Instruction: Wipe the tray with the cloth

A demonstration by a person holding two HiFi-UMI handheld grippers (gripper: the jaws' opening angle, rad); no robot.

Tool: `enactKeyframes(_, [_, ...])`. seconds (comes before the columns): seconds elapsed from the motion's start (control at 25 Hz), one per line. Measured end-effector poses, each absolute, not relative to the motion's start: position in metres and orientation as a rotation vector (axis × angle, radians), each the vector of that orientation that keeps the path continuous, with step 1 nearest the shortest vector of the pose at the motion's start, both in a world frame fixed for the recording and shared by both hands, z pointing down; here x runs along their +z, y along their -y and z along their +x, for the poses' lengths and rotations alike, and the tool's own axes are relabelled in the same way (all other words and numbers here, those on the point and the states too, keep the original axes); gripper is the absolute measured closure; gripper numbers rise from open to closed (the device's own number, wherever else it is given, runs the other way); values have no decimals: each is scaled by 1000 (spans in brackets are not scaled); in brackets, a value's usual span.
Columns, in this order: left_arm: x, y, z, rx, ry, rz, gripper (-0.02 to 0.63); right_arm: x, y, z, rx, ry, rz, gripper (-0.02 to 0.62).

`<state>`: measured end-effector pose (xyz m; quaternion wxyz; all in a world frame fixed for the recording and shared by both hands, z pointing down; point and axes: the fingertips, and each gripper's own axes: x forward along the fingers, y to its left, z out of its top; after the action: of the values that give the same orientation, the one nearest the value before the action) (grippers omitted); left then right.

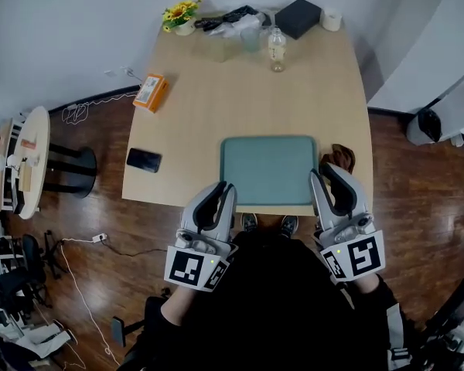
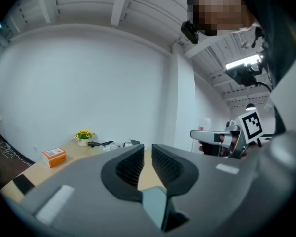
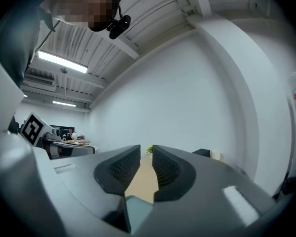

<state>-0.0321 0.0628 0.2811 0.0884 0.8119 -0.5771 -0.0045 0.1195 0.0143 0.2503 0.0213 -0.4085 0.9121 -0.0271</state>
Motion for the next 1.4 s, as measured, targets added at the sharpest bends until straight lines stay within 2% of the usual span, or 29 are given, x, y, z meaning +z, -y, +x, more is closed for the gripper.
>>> enactKeyframes(0.08, [287,-50,-34,3,1690,2413,539,257,-4,118,-101,-2830,-1297,514])
enactKeyframes(0.16, [294,-38,-39,16,1673,2411,420,265,5,117,-122,-2833,-1334,484])
enactKeyframes(0.36, [319,-12,-65,52,1661,2369,410,292,22,116,-147,-2873,-1424,413])
enactKeyframes(0.48, [361,7,-89,174,1664,2331,411,341,49,137,-163,-2910,-1596,396])
enactKeyframes(0.8, [554,4,-126,581,1477,1985,411,544,81,234,-747,-2992,-2042,323])
enactKeyframes(0.88, [585,-3,-131,645,1442,1924,411,577,77,244,-876,-2997,-2082,285])
enactKeyframes(0.96, [605,-8,-138,677,1426,1860,410,604,73,250,-1004,-2998,-2111,214])
enactKeyframes(1.04, [614,-8,-140,693,1415,1828,410,621,72,256,-1086,-2990,-2150,195])
enactKeyframes(1.08, [616,-8,-139,700,1403,1828,410,626,73,260,-1104,-2984,-2179,206])
enactKeyframes(1.2, [620,-6,-128,730,1370,1849,410,631,75,277,-1118,-2939,-2254,395])
enactKeyframes(1.28, [624,-5,-122,749,1358,1857,410,630,76,286,-1134,-2911,-2246,443])
enactKeyframes(1.4, [630,-4,-123,776,1358,1857,410,628,76,288,-1133,-2944,-2202,469])
